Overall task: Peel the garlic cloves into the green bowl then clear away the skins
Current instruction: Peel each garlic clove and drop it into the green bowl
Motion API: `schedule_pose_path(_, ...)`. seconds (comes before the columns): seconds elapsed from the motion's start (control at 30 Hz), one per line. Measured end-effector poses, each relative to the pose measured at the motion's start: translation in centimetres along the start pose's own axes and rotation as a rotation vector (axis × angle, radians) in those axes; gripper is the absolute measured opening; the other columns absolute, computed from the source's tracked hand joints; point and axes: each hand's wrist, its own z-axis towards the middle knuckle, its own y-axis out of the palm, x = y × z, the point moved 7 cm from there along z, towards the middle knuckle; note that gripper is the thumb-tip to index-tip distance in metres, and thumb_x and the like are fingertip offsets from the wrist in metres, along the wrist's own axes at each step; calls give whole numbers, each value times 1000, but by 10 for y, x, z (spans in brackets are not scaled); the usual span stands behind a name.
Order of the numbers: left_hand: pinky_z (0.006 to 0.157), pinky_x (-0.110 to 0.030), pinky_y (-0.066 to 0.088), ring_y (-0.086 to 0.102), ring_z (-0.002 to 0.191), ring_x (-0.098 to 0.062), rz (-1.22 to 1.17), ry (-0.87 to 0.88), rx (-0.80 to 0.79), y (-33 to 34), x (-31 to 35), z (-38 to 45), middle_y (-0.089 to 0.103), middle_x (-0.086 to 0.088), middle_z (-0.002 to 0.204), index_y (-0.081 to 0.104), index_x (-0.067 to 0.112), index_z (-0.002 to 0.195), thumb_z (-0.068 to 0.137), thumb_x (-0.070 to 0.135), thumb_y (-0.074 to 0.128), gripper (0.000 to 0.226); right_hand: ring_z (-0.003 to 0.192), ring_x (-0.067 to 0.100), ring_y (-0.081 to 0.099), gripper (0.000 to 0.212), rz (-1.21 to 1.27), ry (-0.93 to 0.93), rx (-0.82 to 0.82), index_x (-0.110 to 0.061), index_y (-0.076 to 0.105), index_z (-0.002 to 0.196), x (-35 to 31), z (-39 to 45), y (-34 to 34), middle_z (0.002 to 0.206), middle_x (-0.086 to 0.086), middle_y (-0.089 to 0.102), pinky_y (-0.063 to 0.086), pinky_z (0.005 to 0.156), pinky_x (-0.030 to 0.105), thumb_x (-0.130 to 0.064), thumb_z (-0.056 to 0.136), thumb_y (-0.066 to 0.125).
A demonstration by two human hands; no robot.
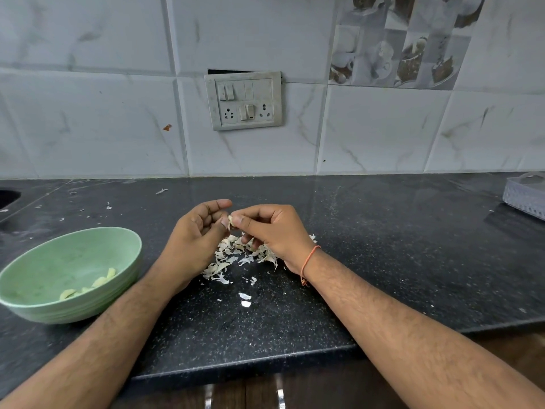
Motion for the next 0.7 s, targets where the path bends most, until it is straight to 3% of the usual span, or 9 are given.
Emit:
schedule_pose_path(0.07, 99, -37, 59, 70, 102, -22, -7, 2, -1, 1, 0, 0, 71, -25, 117, 62, 16, 137, 104, 8, 63, 34, 68, 18, 69, 15, 20, 3, 23, -4, 79, 109, -1, 1, -1, 92, 13, 80, 56, 57, 26, -13, 97, 78)
schedule_pose_path(0.17, 95, -51, 55, 67, 98, -26, -3, -6, 2, 2, 0, -1, 73, -24, 119, 64, 16, 135, 105, 6, 63, 32, 68, 16, 71, 15, 22, 12, 45, -3, 78, 111, 0, 3, -2, 84, 7, 79, 60, 60, 27, -11, 99, 75)
schedule_pose_path(0.23, 92, -52, 54, 66, 95, -27, -2, -2, 7, 2, 1, -2, 72, -24, 117, 64, 17, 134, 105, 6, 63, 31, 71, 18, 71, 15, 14, 6, 33, -5, 79, 111, 0, 2, -1, 88, 9, 80, 61, 63, 30, -13, 98, 76)
schedule_pose_path(0.43, 88, -34, 61, 71, 98, -27, -6, 11, 37, -2, 1, -1, 73, -22, 112, 64, 14, 133, 105, 7, 62, 29, 85, 14, 77, 21, -7, -51, -33, -5, 81, 112, -6, -2, 5, 97, 9, 82, 62, 72, 27, -9, 91, 83)
schedule_pose_path(0.57, 93, -58, 55, 67, 95, -31, -11, 9, 13, -1, -1, 0, 76, -16, 113, 66, 19, 132, 104, 13, 68, 29, 79, 17, 76, 19, -15, -84, 14, -6, 81, 112, -6, -1, 2, 93, 9, 81, 62, 71, 28, -8, 93, 81)
schedule_pose_path(0.63, 92, -59, 55, 67, 94, -34, -10, 26, -11, 3, 2, -2, 77, -15, 111, 67, 22, 130, 98, 22, 71, 32, 80, 18, 75, 20, 7, -79, 45, -7, 81, 114, -6, 0, -2, 95, 10, 82, 62, 68, 28, -8, 94, 80)
schedule_pose_path(0.7, 81, -55, 56, 65, 87, -35, 41, 42, -43, 7, 4, -3, 75, -16, 105, 67, 27, 129, 96, 25, 69, 33, 78, 17, 74, 21, 7, -82, 63, -8, 81, 117, -7, 2, -6, 97, 13, 81, 60, 65, 27, -9, 96, 79)
